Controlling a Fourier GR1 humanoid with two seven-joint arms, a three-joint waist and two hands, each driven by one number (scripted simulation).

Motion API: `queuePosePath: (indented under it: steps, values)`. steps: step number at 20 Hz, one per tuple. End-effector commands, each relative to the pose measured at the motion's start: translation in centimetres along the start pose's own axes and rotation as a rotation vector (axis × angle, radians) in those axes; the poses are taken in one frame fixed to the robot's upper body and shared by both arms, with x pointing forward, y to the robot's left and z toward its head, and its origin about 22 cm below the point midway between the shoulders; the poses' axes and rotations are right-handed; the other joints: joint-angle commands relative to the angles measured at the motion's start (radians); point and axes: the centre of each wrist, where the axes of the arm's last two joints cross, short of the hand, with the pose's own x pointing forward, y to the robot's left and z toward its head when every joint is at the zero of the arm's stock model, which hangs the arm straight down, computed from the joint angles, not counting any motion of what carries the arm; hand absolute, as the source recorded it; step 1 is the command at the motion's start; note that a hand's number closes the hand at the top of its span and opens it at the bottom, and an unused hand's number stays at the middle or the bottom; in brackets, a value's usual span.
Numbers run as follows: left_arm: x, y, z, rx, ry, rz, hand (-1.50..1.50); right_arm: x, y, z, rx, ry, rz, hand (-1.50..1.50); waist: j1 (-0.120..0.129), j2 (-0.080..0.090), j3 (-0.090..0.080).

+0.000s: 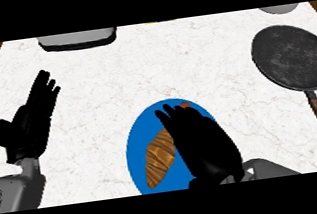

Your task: Pick the croissant from the plate and place it in the pan

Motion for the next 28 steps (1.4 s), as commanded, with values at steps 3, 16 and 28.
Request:
queuePosePath:
  steps: [3, 16, 28]
  values:
    - [-0.2, 0.7, 0.3, 0.019, -0.005, -0.013, 0.00, 3.4, 0.2, -0.1, 0.075, 0.129, 0.215, -1.50, -0.001, -0.004, -0.001]
    - [0.1, 0.9, 0.5, 0.006, 0.010, 0.010, 0.00, 7.9, 1.5, -1.5, 0.016, 0.166, 0.250, -1.50, -0.009, -0.002, 0.001]
    - [-1.6, 1.0, 0.5, 0.023, 0.001, -0.001, 0.00, 6.5, 2.7, -5.9, 0.071, 0.276, 0.291, -1.50, -0.010, 0.001, 0.001]
